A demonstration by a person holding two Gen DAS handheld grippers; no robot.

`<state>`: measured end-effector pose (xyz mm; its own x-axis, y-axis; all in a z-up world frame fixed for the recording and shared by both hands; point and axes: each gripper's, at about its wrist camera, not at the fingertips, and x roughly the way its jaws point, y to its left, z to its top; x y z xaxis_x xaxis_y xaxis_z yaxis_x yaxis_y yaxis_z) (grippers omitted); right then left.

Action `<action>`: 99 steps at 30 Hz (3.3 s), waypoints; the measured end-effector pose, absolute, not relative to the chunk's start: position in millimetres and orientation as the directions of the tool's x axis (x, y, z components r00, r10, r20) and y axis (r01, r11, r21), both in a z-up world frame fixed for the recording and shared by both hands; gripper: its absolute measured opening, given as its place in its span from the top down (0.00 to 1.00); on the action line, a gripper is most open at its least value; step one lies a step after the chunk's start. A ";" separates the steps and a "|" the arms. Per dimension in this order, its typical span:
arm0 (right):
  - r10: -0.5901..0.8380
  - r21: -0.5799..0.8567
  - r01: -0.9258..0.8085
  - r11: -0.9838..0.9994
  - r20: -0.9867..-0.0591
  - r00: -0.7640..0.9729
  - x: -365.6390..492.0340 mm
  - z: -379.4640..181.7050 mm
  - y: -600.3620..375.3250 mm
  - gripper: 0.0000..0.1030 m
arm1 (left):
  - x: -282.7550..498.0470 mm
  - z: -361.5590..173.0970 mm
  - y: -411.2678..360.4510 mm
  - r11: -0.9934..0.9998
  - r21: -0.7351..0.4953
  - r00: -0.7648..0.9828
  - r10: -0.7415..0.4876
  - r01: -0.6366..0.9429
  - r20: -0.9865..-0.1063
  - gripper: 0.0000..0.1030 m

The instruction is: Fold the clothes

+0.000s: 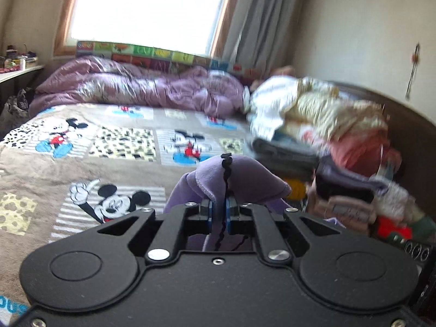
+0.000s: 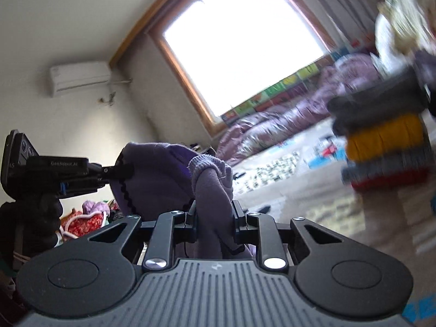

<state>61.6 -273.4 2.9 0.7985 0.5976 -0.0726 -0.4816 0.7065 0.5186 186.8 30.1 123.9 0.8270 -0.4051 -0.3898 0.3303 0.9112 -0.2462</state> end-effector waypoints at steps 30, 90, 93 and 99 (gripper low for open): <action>0.578 0.243 -0.530 0.812 -0.205 0.790 238.1 192.5 -228.4 0.78 | 322.5 183.4 95.8 0.904 -0.357 0.875 -0.358 0.236 -0.326 0.95; 0.594 0.459 -0.376 0.805 -0.625 0.507 -20.8 -102.1 -249.5 0.46 | 35.6 -109.3 85.4 0.820 -0.571 0.551 -0.461 -0.036 -0.696 0.41; 0.681 0.704 -0.187 0.685 -0.527 0.509 -16.9 -114.7 -275.0 0.44 | 44.6 -110.5 101.8 0.735 -0.665 0.597 -0.476 -0.133 -0.646 0.36; 0.756 0.942 0.085 0.325 -0.313 0.574 9.8 -143.4 -286.5 0.29 | 93.3 -128.8 120.0 0.473 -0.829 0.636 -0.549 -0.299 -0.542 0.35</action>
<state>9.8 -286.5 -143.4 0.5743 0.7564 -0.3131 0.0851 0.3253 0.9418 93.3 120.0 -128.8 0.6362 -0.5488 -0.5422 -0.2988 0.4727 -0.8290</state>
